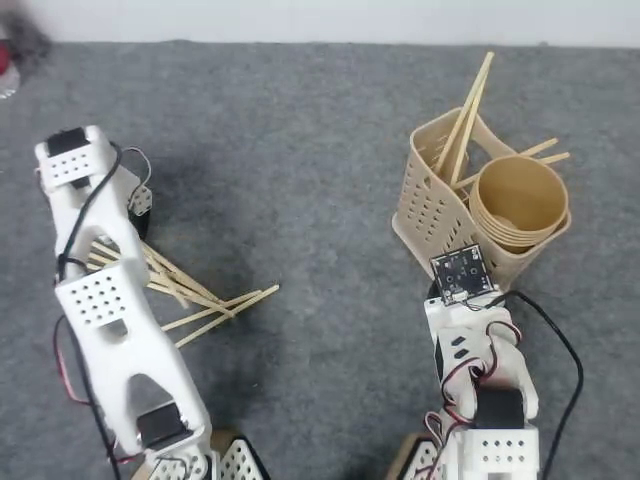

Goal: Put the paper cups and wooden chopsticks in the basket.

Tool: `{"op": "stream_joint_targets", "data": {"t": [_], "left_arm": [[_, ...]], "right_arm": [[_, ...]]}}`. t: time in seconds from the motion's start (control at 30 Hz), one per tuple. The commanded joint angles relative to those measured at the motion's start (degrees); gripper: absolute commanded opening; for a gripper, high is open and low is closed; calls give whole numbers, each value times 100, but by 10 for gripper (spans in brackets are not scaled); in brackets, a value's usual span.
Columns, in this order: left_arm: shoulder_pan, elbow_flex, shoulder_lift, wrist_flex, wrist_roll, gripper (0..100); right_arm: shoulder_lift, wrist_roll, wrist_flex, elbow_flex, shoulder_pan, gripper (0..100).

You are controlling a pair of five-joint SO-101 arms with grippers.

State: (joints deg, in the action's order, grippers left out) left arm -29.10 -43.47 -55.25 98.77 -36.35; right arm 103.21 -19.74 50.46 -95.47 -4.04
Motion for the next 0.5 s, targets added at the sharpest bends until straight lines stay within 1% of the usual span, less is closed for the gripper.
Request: {"op": "stream_joint_targets", "data": {"t": [0.0,0.17,0.47], "left_arm": [[-53,-127,105,167,-26,13],[79,-154,448,185,-26,13],[756,-119,1855,185,-26,13]], "right_arm": [[75,18,-110,-35,84,8],[75,18,-110,-35,84,8],[75,18,-119,-35,84,8]]}}
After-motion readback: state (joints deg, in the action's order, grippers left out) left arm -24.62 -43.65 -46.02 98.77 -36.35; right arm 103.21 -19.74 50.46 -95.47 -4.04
